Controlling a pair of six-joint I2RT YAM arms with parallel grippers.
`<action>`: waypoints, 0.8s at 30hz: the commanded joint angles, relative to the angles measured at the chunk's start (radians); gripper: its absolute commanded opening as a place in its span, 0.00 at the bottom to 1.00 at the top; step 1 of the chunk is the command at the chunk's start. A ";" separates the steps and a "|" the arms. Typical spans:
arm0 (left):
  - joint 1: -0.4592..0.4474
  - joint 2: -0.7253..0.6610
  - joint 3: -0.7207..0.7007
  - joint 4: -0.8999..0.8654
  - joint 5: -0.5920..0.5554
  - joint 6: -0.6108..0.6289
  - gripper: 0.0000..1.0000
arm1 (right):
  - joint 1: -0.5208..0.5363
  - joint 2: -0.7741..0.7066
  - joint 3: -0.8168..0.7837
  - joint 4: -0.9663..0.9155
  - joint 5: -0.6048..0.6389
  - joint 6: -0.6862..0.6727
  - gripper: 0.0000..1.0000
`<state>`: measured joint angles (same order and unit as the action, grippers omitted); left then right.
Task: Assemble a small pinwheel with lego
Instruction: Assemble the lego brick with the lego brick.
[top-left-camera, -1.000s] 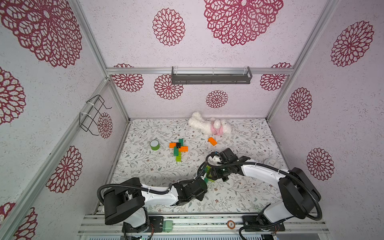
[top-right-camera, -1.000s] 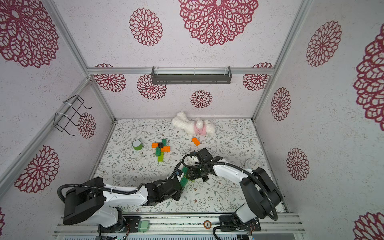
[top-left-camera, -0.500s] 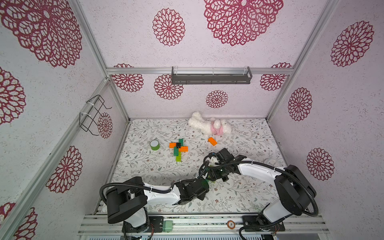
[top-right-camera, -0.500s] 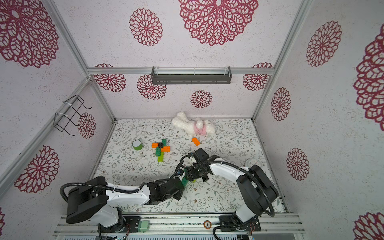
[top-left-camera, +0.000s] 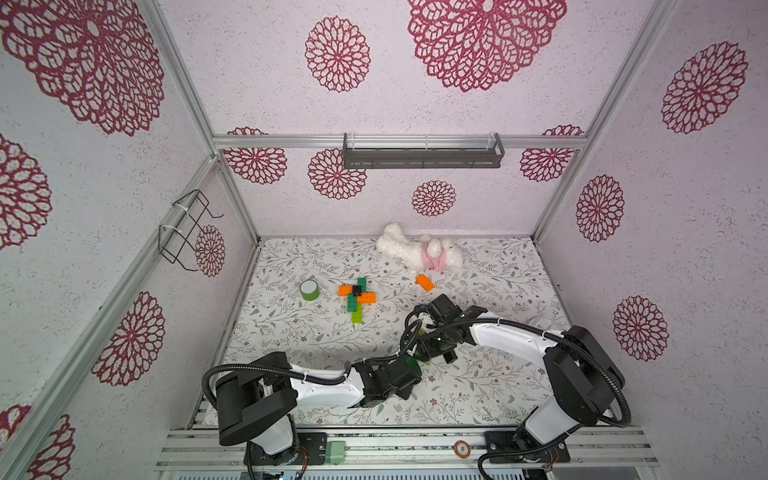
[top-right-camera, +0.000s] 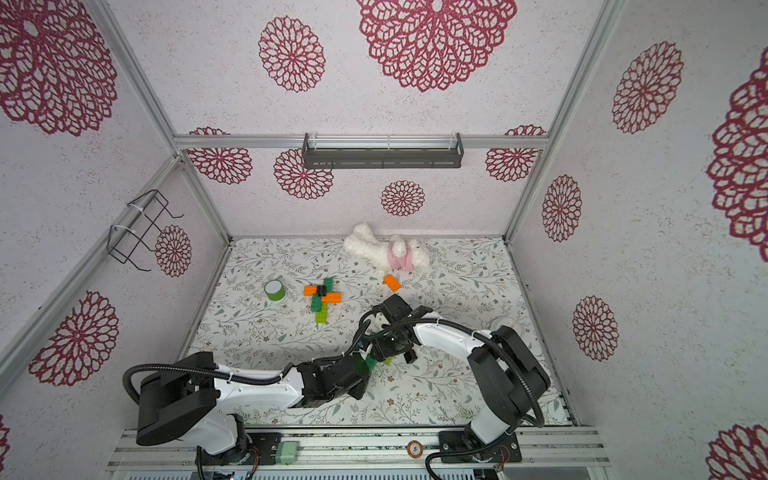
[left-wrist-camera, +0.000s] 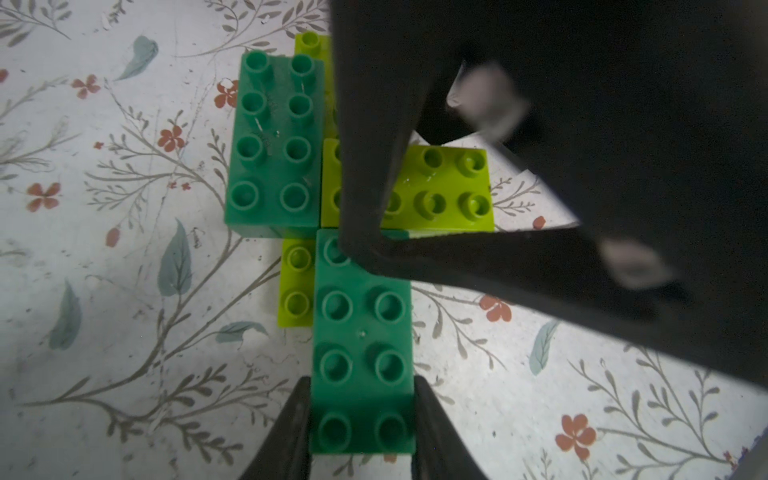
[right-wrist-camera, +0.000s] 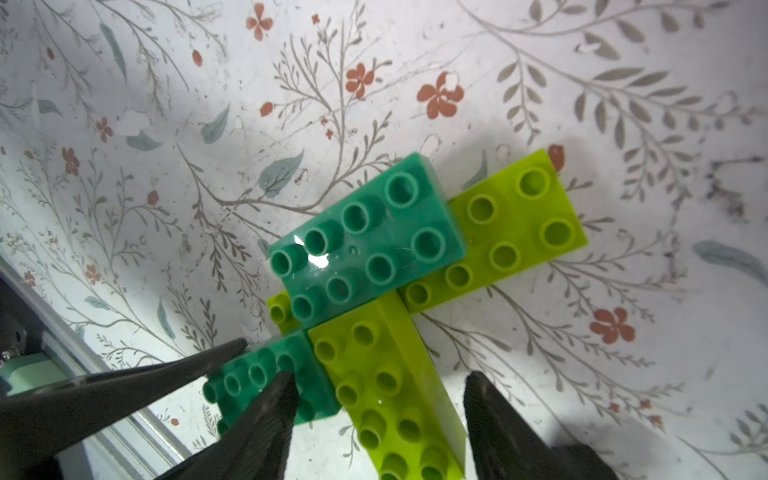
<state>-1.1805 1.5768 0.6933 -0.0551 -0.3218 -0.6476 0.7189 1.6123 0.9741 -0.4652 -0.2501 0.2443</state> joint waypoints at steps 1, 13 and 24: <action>-0.008 0.036 0.018 -0.032 -0.002 0.013 0.28 | 0.021 0.040 0.011 -0.066 0.078 -0.018 0.67; -0.008 0.058 -0.021 0.026 0.001 -0.012 0.31 | 0.033 0.090 0.031 -0.105 0.126 -0.007 0.66; -0.007 0.026 -0.021 0.011 -0.014 -0.006 0.40 | 0.036 0.080 0.061 -0.115 0.106 -0.010 0.66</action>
<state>-1.1839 1.5951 0.6910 -0.0235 -0.3546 -0.6514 0.7303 1.6520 1.0378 -0.5232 -0.2020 0.2462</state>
